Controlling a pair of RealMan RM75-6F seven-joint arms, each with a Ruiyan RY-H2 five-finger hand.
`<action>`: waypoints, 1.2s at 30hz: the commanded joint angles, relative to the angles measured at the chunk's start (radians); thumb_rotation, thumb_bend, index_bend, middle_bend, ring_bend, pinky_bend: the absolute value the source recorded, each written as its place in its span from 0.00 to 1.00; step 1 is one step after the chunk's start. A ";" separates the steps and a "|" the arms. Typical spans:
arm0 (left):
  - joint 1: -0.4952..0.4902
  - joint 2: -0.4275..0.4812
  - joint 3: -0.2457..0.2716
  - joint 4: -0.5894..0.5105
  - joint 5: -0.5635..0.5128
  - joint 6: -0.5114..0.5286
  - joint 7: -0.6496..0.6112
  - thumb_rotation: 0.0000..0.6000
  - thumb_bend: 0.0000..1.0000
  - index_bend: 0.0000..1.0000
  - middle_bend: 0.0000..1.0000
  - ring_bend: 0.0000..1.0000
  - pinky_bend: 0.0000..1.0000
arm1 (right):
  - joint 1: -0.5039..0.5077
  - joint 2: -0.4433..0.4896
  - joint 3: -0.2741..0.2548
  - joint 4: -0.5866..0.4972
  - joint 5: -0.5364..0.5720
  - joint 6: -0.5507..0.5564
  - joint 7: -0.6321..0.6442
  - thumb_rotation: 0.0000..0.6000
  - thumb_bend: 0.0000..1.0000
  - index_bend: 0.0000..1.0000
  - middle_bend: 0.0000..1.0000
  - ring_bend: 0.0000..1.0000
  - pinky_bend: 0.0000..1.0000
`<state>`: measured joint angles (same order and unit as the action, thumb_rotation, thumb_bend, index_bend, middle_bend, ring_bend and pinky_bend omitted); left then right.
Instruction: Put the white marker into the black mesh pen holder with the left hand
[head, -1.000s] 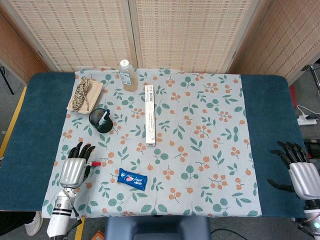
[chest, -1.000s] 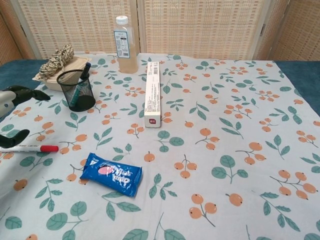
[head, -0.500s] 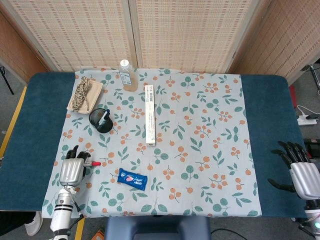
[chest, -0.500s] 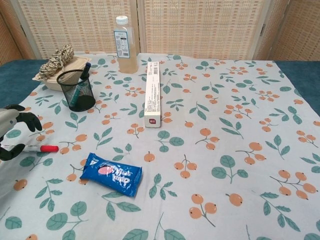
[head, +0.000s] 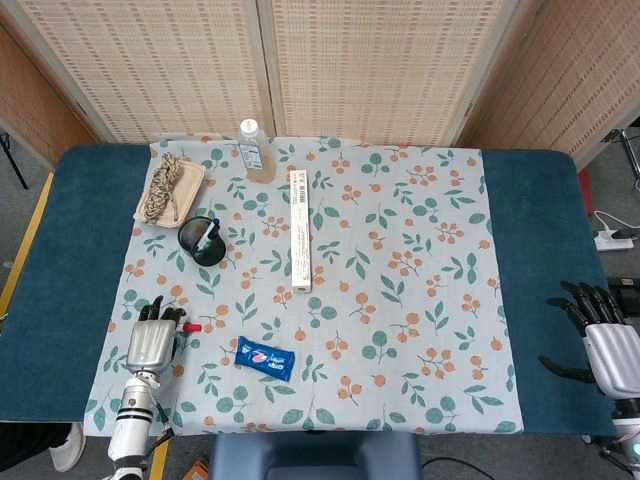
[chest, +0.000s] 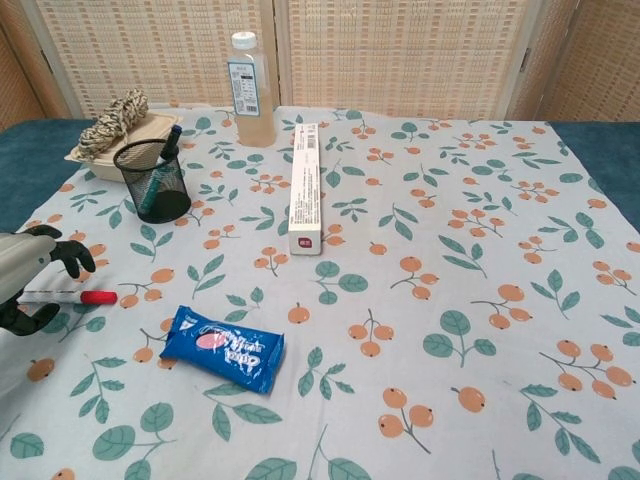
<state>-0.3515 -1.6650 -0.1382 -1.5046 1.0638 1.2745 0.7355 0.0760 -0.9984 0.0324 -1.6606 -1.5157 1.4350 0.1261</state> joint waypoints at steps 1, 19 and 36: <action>-0.006 -0.014 0.000 0.016 -0.001 0.005 -0.001 1.00 0.42 0.31 0.28 0.05 0.15 | 0.001 0.000 0.001 0.002 0.002 -0.002 0.003 1.00 0.00 0.26 0.09 0.05 0.00; -0.012 -0.050 0.016 0.052 0.022 0.050 0.010 1.00 0.42 0.36 0.30 0.07 0.16 | 0.000 0.006 0.002 0.001 -0.002 0.000 0.021 1.00 0.00 0.26 0.09 0.05 0.00; -0.023 -0.134 0.015 0.178 0.022 0.045 0.001 1.00 0.42 0.36 0.36 0.09 0.17 | 0.003 0.011 0.012 -0.001 0.008 0.001 0.031 1.00 0.00 0.30 0.09 0.05 0.00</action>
<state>-0.3748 -1.7965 -0.1246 -1.3287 1.0870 1.3203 0.7355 0.0790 -0.9872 0.0440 -1.6618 -1.5073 1.4355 0.1572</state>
